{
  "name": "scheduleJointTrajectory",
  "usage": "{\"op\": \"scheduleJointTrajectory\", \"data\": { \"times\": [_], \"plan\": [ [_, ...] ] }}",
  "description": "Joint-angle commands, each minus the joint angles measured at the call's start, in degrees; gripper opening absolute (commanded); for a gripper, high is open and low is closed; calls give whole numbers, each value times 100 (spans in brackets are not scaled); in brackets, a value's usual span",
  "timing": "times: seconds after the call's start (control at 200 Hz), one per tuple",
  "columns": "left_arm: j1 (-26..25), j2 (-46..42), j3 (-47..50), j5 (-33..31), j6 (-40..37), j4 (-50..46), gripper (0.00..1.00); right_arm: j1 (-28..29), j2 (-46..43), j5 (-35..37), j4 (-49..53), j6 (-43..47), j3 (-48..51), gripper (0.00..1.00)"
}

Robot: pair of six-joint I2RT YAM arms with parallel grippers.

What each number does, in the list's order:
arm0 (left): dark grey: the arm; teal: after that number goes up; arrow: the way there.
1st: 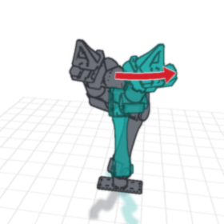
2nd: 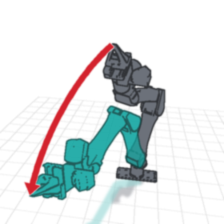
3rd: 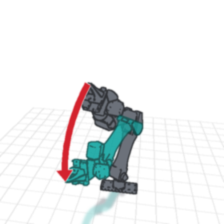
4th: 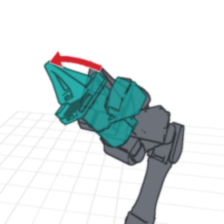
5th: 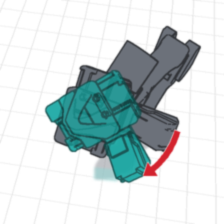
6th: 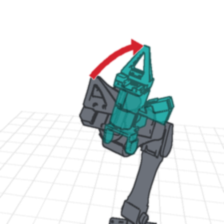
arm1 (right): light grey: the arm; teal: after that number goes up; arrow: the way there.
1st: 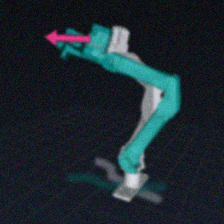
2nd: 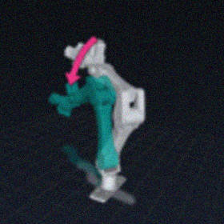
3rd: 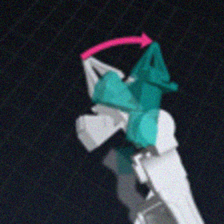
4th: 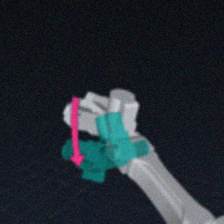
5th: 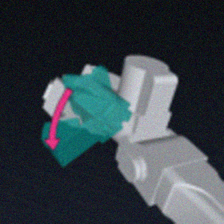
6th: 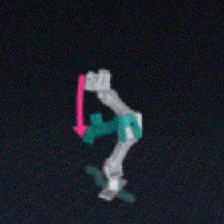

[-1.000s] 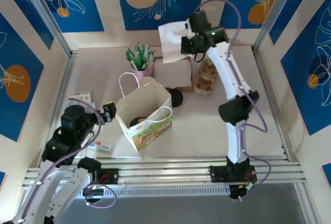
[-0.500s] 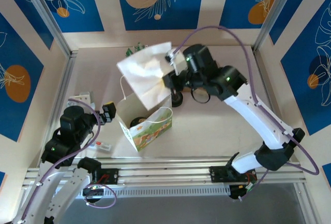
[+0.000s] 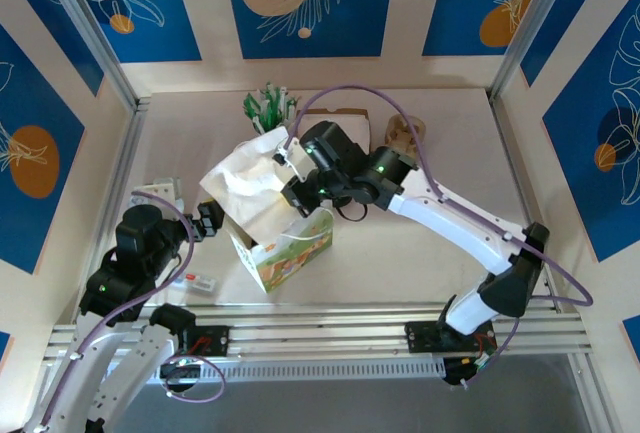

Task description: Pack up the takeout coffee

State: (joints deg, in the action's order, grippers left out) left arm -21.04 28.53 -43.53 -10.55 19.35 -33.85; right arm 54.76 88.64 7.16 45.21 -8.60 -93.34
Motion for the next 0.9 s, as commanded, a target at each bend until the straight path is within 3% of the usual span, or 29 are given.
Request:
{"op": "scheduleJointTrajectory", "data": {
  "times": [0.0, 0.205, 0.3, 0.45, 0.75, 0.895],
  "plan": [
    [-32, -94, 55, 36, -63, 10, 100, 100, 97, 414, 41, 90, 94, 0],
    [-32, -57, 55, 53, -72, 24, 100, 113, 485, 851, 713, 78, -341, 0],
    [-32, -74, 55, 36, -68, 19, 100, 294, 562, 1237, 946, 164, -528, 11],
    [-33, -80, 55, 17, -72, 27, 100, 307, 522, 1161, 1041, 200, -722, 29],
    [-32, -84, 55, 56, -81, 36, 100, 255, 244, 719, 1073, 155, -1535, 42],
    [-39, -241, 89, 133, -77, 189, 100, 59, -4, 321, 765, 29, -1512, 54]
  ]
}}
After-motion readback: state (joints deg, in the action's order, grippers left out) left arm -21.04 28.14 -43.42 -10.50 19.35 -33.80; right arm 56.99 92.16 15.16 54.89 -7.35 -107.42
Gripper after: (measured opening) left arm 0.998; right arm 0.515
